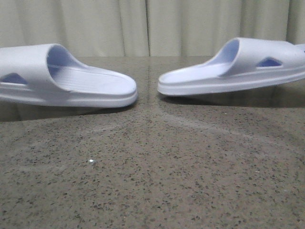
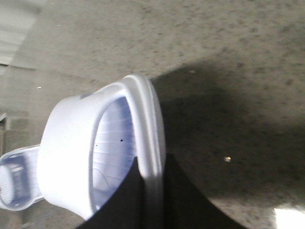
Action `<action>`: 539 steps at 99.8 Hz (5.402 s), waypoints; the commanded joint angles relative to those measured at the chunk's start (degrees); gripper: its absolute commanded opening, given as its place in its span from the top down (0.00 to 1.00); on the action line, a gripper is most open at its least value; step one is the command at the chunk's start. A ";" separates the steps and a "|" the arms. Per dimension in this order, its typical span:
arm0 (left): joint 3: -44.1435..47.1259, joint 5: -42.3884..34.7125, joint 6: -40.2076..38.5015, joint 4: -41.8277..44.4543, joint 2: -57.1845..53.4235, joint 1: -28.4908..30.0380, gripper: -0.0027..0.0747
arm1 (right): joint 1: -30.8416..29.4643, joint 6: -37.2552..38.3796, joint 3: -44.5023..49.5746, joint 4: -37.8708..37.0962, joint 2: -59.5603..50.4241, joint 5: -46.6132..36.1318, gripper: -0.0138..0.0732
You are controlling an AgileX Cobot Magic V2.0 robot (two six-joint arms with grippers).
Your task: Insert blue slippers together front up
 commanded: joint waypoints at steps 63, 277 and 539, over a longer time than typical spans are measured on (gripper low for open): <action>-1.60 16.98 2.89 -11.36 2.68 1.13 0.95 | 3.74 -8.41 -1.30 13.00 -4.17 12.82 0.96; -1.60 14.40 7.59 -27.20 9.93 -13.53 0.95 | 7.15 -9.67 -2.17 12.93 2.11 14.45 0.53; 5.30 -39.78 14.86 3.76 -35.45 -32.40 0.95 | 27.41 -18.09 21.82 -0.56 -44.89 -40.11 0.93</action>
